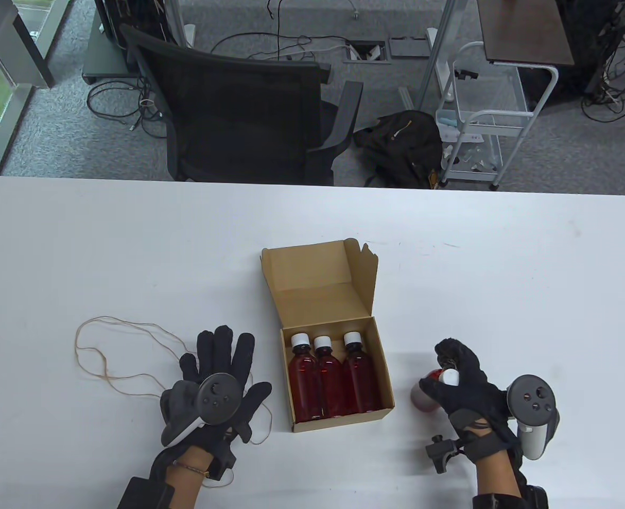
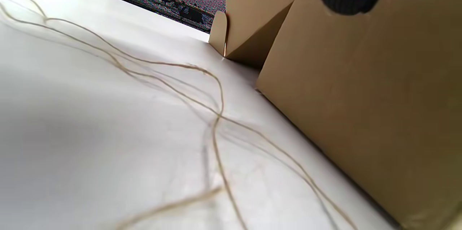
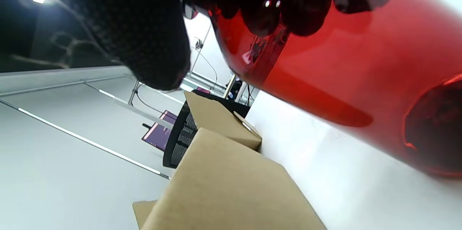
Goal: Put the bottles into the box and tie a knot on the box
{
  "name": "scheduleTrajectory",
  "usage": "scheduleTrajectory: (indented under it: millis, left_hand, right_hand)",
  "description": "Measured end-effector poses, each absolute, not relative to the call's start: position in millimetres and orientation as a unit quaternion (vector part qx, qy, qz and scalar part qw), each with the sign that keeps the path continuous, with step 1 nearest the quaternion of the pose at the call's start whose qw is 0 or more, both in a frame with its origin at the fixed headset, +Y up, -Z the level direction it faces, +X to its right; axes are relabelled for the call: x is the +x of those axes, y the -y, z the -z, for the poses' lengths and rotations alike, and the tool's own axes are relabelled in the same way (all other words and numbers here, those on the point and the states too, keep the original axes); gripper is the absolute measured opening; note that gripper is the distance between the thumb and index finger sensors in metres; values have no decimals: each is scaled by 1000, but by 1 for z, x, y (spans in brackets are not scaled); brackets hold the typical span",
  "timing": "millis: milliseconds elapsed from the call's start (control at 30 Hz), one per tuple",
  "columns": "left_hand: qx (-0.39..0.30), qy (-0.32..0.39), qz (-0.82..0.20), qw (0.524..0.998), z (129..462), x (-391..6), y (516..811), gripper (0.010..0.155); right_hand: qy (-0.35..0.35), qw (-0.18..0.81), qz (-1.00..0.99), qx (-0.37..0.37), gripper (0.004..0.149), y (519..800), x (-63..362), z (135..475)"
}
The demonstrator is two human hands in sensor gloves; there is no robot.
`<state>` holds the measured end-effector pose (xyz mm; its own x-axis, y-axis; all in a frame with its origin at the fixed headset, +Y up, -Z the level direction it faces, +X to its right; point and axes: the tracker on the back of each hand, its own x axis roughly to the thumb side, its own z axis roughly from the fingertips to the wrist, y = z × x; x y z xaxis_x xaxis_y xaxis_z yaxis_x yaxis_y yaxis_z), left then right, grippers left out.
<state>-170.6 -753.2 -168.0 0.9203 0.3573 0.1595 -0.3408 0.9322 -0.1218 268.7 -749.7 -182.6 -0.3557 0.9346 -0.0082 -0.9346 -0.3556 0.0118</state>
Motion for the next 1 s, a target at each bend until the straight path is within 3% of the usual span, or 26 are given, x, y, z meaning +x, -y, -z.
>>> scheduleTrajectory:
  millis: [167, 300, 367, 467, 633, 800, 1000]
  left_hand:
    - [-40, 94, -177, 979, 166, -170, 752, 95]
    - [-41, 93, -180, 978, 166, -170, 752, 95]
    - [-42, 94, -179, 978, 166, -170, 752, 95]
    - [-44, 95, -180, 978, 166, -169, 752, 95]
    - [-45, 96, -181, 978, 166, -169, 752, 94]
    - [-44, 95, -179, 978, 167, -169, 753, 95]
    - [-50, 93, -179, 978, 168, -169, 754, 94]
  right_hand:
    - [-61, 587, -807, 13, 82, 751, 267, 184]
    - [-125, 538, -834, 4, 84, 757, 267, 184]
    - [-74, 510, -857, 5, 83, 758, 266, 182]
    - [-88, 478, -874, 0, 87, 763, 264, 181]
    - [-46, 457, -888, -1, 86, 758, 260, 183]
    - [24, 421, -906, 12, 86, 724, 244, 189]
    - [106, 278, -950, 92, 88, 666, 195, 198]
